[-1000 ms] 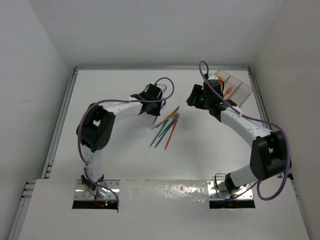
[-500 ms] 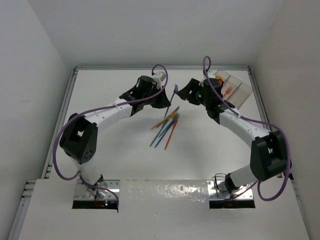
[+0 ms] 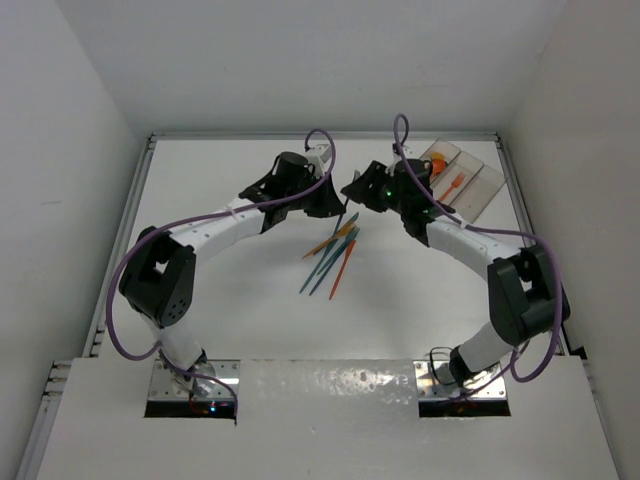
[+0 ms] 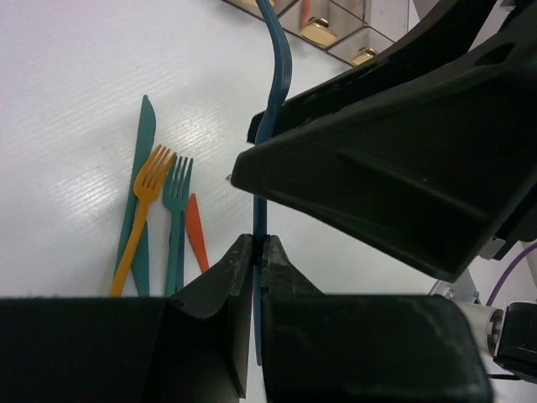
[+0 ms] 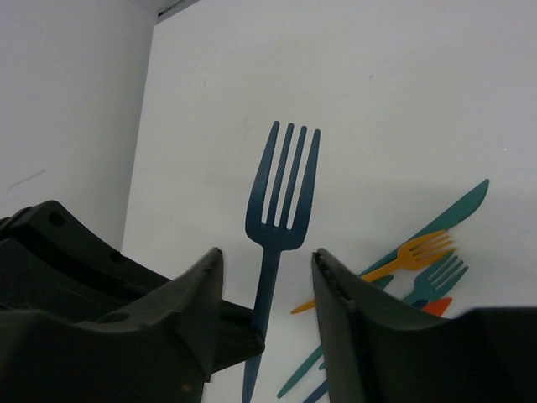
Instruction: Sort the eating utensils into containers
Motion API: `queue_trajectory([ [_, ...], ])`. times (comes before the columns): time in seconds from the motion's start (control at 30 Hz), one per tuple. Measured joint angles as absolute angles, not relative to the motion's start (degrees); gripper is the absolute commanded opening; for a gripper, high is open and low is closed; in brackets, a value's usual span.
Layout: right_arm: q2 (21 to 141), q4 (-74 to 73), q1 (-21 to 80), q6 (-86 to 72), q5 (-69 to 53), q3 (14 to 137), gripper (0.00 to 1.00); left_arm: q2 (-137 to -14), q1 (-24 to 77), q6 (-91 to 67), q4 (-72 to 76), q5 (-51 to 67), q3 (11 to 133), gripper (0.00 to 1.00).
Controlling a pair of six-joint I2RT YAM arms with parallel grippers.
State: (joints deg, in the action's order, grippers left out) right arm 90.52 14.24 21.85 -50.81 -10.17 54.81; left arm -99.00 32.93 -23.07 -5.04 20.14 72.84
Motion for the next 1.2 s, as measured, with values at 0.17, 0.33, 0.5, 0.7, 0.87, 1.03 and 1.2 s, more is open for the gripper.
queue_trajectory([
  [0.17, 91.7, 14.6, 22.3, -51.1, -11.2, 55.8, 0.10, -99.0, 32.9, -23.1, -4.9, 20.6, 72.8, 0.00],
  [0.33, 92.7, 14.5, 22.3, -51.4, -11.2, 56.6, 0.00, -99.1, 32.9, -23.0, -5.1, 20.1, 73.1, 0.01],
  [0.5, 92.7, 12.8, 22.0, -49.6, -9.3, 57.8, 0.00, -99.3, 32.9, -22.5, -6.5, 18.7, 73.9, 0.48],
  [0.7, 92.7, 9.6, 14.7, -46.2, -3.1, 61.0, 0.00, -98.5, 29.9, -23.1, -8.0, 16.0, 71.8, 0.74],
  [0.87, 95.6, 3.4, 6.3, -40.8, 7.1, 67.8, 0.00, -93.3, 23.8, -22.8, -11.2, 11.6, 63.9, 0.85],
  [1.03, 100.7, -0.2, 1.0, -38.2, 13.3, 75.0, 0.00, -87.7, 21.6, -20.8, -15.0, 4.2, 61.0, 0.88],
  [1.2, 107.0, -3.8, -2.5, -37.4, 17.0, 80.3, 0.00, -82.0, 21.6, -17.7, -16.9, -2.4, 59.0, 0.89],
])
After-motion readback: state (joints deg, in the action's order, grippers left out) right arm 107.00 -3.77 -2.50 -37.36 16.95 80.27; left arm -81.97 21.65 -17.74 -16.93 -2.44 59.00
